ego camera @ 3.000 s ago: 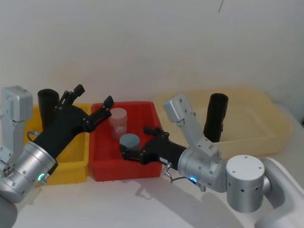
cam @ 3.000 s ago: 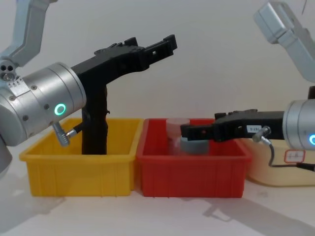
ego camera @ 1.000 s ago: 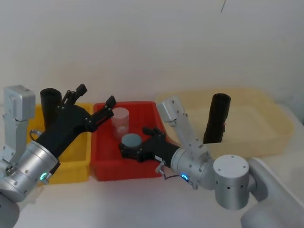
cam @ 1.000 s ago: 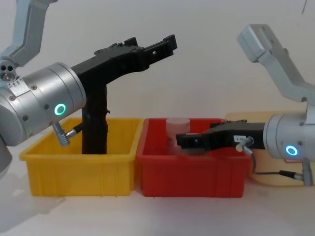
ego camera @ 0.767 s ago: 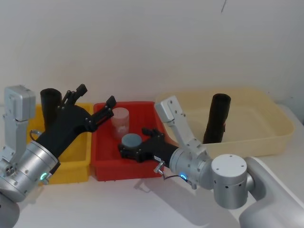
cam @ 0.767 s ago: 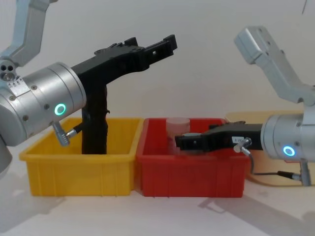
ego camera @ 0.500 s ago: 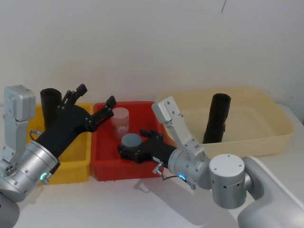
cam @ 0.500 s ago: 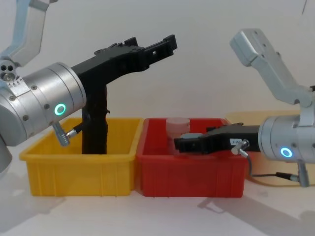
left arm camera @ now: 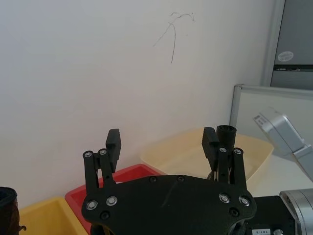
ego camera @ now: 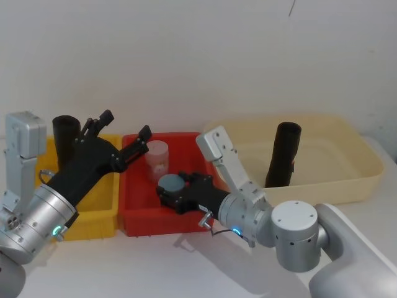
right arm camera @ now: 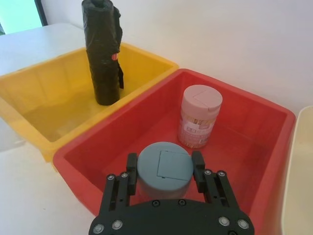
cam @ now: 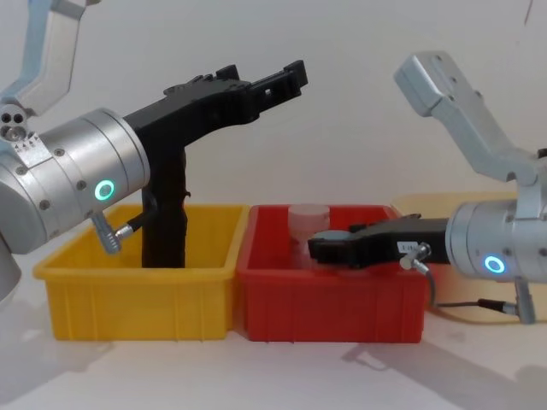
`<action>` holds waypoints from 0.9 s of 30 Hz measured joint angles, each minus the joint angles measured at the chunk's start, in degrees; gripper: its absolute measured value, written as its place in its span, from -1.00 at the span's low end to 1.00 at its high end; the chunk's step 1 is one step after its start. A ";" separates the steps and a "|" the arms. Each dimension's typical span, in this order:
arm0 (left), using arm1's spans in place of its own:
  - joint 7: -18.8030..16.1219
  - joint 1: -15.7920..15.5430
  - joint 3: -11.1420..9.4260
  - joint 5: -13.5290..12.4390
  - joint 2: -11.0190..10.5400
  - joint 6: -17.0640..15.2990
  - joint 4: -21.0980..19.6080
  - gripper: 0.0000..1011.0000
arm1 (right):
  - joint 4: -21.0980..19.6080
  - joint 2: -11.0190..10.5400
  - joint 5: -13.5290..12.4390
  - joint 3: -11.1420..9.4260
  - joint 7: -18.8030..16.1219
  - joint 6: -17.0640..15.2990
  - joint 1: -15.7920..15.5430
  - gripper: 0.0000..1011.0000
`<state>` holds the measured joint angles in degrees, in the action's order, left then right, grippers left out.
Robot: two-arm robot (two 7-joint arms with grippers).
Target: Pick up the garbage bag with the one hand and transfer it to the other hand.
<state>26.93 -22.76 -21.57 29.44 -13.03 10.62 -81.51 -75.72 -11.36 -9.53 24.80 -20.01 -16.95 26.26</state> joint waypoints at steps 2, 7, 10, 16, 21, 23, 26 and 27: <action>0.00 0.00 0.00 0.00 0.01 0.00 0.00 0.98 | -0.18 0.05 -0.06 -0.11 0.03 -0.08 -0.02 0.28; 0.00 0.00 0.00 0.00 0.00 0.00 0.00 0.98 | -1.31 0.26 -1.15 -1.11 0.14 -0.29 -0.12 0.28; 0.00 0.00 0.00 0.00 0.00 0.00 0.00 0.98 | -2.40 0.39 -2.04 -2.06 0.20 -0.35 -0.15 0.28; 0.00 0.00 0.00 0.00 0.00 0.00 0.00 0.98 | -4.80 0.61 -4.14 -4.49 0.68 -0.26 0.03 0.28; 0.00 0.00 0.00 0.00 0.00 0.00 0.00 0.98 | -6.27 0.62 -5.53 -6.76 1.55 0.24 0.55 0.28; 0.00 0.00 0.00 0.00 0.00 0.00 0.00 0.98 | -6.70 0.55 -6.10 -7.94 2.10 0.60 0.91 0.28; 0.00 0.00 0.00 0.00 0.00 0.00 0.00 0.98 | -6.88 0.32 -6.63 -9.30 2.87 1.06 1.43 0.28; 0.00 0.00 0.00 0.00 0.00 0.00 0.00 0.98 | -6.87 0.14 -6.86 -10.07 3.36 1.33 1.72 0.28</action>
<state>26.93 -22.76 -21.57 29.44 -13.03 10.62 -81.50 -82.59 -11.23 -16.39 14.73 -16.65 -15.62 27.98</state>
